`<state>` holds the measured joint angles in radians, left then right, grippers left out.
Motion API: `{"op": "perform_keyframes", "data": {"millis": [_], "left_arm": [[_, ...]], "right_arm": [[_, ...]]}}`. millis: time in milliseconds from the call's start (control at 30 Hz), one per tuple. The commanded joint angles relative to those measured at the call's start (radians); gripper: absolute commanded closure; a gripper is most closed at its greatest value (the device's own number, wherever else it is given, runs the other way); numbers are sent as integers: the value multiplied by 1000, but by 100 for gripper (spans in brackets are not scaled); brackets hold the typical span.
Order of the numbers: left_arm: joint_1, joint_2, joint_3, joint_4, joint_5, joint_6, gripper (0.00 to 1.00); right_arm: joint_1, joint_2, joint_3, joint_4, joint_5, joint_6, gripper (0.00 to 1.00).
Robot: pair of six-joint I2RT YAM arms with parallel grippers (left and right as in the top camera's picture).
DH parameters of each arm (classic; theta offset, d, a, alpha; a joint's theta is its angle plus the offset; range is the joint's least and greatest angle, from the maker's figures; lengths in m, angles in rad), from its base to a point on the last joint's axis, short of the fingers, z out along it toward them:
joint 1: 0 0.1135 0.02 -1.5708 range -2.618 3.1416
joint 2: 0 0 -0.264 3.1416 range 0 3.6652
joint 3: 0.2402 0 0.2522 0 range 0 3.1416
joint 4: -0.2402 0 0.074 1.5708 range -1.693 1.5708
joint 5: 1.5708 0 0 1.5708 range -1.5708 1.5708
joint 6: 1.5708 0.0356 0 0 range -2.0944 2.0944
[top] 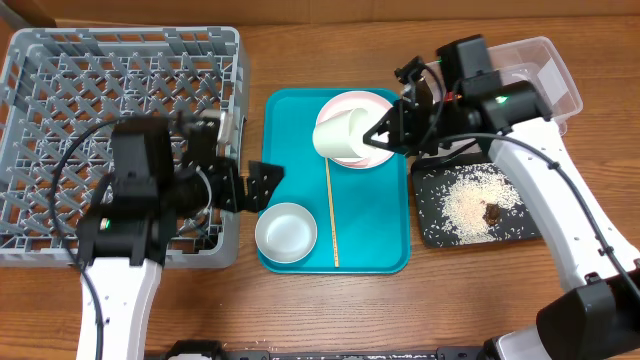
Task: Sort waste into correct bins and load items into the dishwasher
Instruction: 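Hand the white cup from the right gripper to the left gripper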
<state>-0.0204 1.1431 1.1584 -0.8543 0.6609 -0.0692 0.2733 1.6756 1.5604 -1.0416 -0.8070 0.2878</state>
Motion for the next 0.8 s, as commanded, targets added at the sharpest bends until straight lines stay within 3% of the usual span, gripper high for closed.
{"op": "perform_keyframes", "data": {"millis": [0, 300, 633, 767], "left_arm": [[-6, 63, 17, 58, 330, 78, 0], [-9, 194, 17, 261, 608, 92, 0], [-98, 218, 17, 340, 647, 87, 0], [-143, 218, 17, 392, 644, 84, 10]], "right_arm": [[-14, 10, 10, -14, -285, -107, 96], [8, 10, 10, -18, -426, -133, 96], [32, 10, 10, 11, -489, -132, 96], [35, 10, 10, 10, -489, -132, 96]]}}
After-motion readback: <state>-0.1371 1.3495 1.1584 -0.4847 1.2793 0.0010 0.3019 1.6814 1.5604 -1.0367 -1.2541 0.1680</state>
